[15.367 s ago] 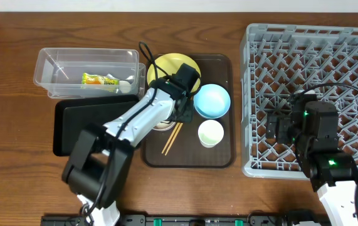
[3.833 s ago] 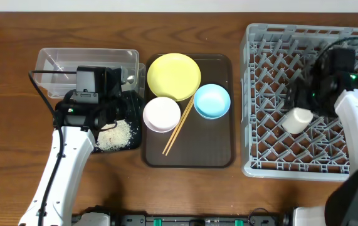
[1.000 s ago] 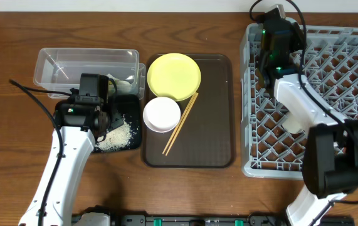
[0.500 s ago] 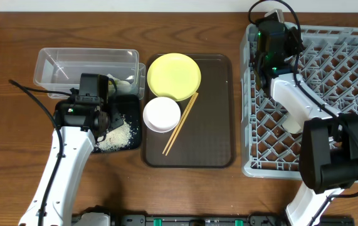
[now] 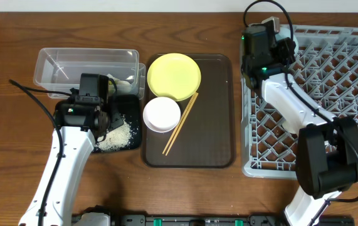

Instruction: Sort waste into correct bins and load items into the dishwasher rack

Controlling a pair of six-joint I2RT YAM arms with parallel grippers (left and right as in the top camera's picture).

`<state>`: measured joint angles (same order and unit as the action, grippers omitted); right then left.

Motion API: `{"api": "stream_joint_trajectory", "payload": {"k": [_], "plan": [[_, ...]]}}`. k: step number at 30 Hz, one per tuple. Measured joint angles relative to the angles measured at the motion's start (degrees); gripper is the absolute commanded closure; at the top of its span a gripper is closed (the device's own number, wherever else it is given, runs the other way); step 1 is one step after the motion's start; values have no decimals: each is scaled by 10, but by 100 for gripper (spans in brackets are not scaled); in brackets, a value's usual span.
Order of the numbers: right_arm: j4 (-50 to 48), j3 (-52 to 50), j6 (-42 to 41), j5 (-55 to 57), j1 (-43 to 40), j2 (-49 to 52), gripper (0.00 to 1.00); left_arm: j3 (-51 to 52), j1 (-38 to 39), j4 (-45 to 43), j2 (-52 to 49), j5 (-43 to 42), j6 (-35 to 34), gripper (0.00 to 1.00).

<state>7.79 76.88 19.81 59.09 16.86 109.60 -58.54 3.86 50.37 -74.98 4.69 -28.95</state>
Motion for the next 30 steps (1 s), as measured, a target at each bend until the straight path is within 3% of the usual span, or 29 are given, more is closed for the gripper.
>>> {"api": "stream_joint_trajectory", "payload": {"k": [13, 30], "plan": [[54, 0, -72, 19, 35, -10, 99, 0, 0, 1, 0, 0, 0, 48], [-117, -12, -33, -9, 18, -1, 99, 0, 0, 2, 0, 0, 0, 48]]}}
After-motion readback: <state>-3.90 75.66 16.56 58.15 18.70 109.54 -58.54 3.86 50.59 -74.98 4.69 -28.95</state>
